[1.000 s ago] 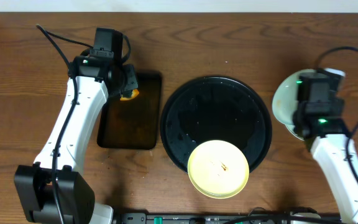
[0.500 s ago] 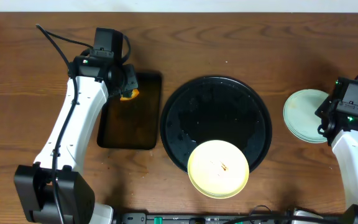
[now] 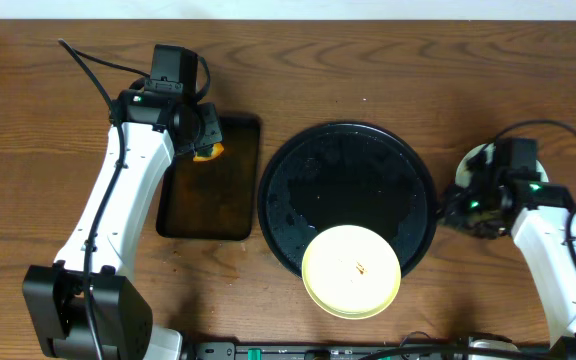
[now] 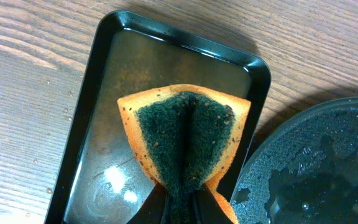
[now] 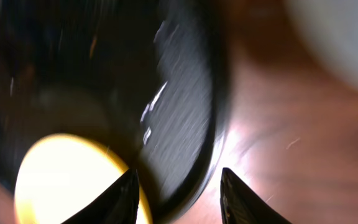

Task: Clean dirty plates on tray and stack at the side
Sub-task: 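Grip the yellow plate rim with the right gripper and pull it to tray center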

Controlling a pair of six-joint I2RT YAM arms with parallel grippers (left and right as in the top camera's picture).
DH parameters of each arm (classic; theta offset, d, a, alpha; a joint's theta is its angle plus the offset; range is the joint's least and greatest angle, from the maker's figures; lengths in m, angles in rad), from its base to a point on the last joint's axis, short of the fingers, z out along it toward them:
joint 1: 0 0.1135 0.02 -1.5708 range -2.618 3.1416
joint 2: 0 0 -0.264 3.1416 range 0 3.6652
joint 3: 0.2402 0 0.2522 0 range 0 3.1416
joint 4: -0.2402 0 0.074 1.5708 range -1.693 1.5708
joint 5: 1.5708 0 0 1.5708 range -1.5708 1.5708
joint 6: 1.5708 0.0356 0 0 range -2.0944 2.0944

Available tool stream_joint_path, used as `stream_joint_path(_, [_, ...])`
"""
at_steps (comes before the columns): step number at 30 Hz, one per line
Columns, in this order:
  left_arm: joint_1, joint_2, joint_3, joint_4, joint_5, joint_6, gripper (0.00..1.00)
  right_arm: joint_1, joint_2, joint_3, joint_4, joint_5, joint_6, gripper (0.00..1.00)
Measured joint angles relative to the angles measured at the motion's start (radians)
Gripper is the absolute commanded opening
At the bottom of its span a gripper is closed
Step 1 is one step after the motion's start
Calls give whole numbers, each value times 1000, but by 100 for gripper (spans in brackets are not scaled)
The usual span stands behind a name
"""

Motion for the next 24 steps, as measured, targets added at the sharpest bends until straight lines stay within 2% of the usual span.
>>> stream_joint_path(5, [0, 0, 0, 0, 1, 0, 9, 135, 0, -12, -116, -57, -1, 41])
stream_joint_path(10, [0, 0, 0, 0, 1, 0, 9, 234, -1, -64, -108, -71, 17, 41])
stream_joint_path(13, [0, 0, 0, 0, 1, 0, 9, 278, -1, -127, -43, -71, 55, 37])
stream_joint_path(16, [0, 0, 0, 0, 1, 0, 9, 294, -2, -186, 28, -72, 86, 28])
stream_joint_path(20, [0, 0, 0, -3, 0, 0, 9, 300, -2, -230, 88, -70, 122, 8])
stream_joint_path(24, [0, 0, 0, -4, 0, 0, 9, 301, -2, -236, 115, -71, 145, 1])
